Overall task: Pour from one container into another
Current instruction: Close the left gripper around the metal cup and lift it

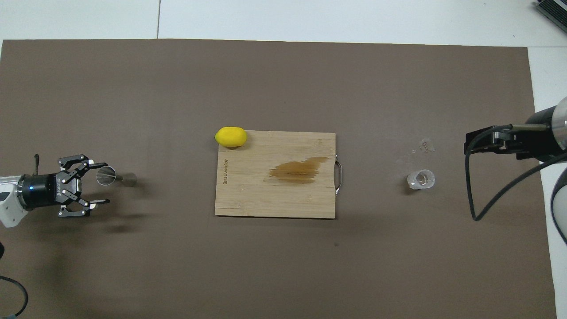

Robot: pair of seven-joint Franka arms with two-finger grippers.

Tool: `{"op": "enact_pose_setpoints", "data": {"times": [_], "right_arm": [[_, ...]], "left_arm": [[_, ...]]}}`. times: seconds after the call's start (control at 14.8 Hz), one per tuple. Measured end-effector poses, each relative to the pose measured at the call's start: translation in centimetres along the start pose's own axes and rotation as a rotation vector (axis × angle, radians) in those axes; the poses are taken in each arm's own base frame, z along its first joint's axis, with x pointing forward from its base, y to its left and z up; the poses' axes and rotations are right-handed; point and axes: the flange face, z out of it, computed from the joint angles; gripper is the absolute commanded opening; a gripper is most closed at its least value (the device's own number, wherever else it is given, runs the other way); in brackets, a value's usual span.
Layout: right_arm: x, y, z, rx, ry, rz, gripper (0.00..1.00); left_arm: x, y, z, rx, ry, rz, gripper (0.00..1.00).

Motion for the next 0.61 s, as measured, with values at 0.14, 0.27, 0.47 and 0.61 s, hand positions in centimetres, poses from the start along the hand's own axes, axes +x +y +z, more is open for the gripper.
{"op": "enact_pose_setpoints", "data": {"times": [0.14,0.27,0.47,0.61], "right_arm": [[0.0,0.0,0.0,0.0,0.0,0.0,1.0],[0.0,0.0,0.0,0.0,0.0,0.0,1.0],[0.0,0.0,0.0,0.0,0.0,0.0,1.0],[0.0,0.0,0.0,0.0,0.0,0.0,1.0]], "left_arm": [[-0.01,0.01,0.05,-0.001,0.0,0.001,0.46],[-0.01,0.0,0.04,0.0,0.0,0.002,0.21],[0.01,-0.03,0.0,0.001,-0.001,0.006,0.12],[0.1,-0.12,-0.03,0.002,-0.001,0.009,0.1]]}}
